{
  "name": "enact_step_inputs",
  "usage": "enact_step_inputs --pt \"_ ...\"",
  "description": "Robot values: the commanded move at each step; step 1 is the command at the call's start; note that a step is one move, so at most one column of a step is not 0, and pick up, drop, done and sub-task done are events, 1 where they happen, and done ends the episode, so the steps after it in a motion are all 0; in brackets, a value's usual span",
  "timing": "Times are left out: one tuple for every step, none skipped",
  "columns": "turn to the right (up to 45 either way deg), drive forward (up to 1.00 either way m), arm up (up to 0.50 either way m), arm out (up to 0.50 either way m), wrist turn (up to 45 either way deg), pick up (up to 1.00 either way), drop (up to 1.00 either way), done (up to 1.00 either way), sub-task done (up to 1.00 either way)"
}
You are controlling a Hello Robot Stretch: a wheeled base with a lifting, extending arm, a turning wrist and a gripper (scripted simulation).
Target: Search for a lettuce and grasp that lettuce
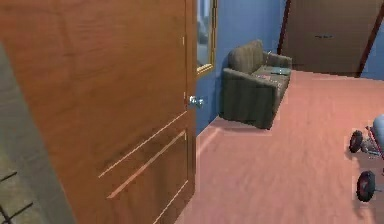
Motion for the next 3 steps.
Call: enact_step_inputs --pt "0.0 0.05 0.0 0.0 0.0 0.0 0.0 0.0 0.0" --pt "27.0 0.0 0.0 0.0 0.0 0.0 0.0 0.0 0.0" --pt "0.0 0.45 0.0 0.0 0.0 0.0 0.0 0.0 0.0"
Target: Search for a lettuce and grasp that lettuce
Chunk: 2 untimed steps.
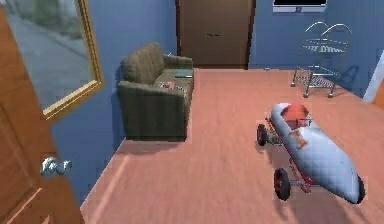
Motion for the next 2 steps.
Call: enact_step_inputs --pt "45.0 0.0 0.0 0.0 0.0 0.0 0.0 0.0 0.0" --pt "15.0 0.0 0.0 0.0 0.0 0.0 0.0 0.0 0.0"
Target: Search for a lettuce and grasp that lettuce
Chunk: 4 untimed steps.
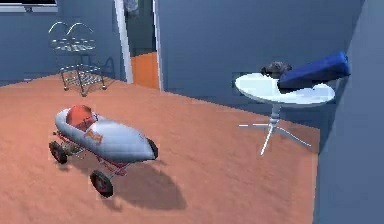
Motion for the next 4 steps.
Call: enact_step_inputs --pt "0.0 1.0 0.0 0.0 0.0 0.0 0.0 0.0 0.0" --pt "3.0 0.0 0.0 0.0 0.0 0.0 0.0 0.0 0.0" --pt "12.0 0.0 0.0 0.0 0.0 0.0 0.0 0.0 0.0" --pt "0.0 0.35 0.0 0.0 0.0 0.0 0.0 0.0 0.0"
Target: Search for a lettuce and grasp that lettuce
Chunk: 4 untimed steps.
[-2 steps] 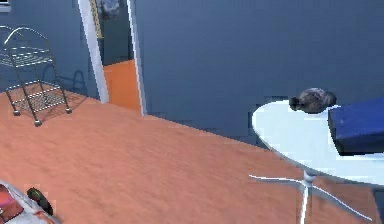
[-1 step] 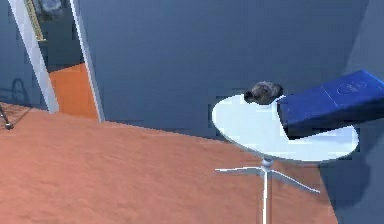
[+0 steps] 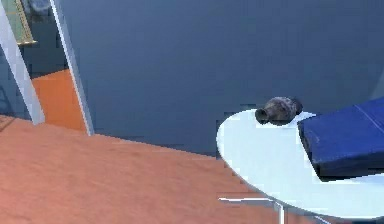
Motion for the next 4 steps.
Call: enact_step_inputs --pt "-24.0 0.0 0.0 0.0 0.0 0.0 0.0 0.0 0.0" --pt "0.0 0.2 0.0 0.0 0.0 0.0 0.0 0.0 0.0" --pt "-3.0 0.0 0.0 0.0 0.0 0.0 0.0 0.0 0.0" --pt "0.0 0.4 0.0 0.0 0.0 0.0 0.0 0.0 0.0"
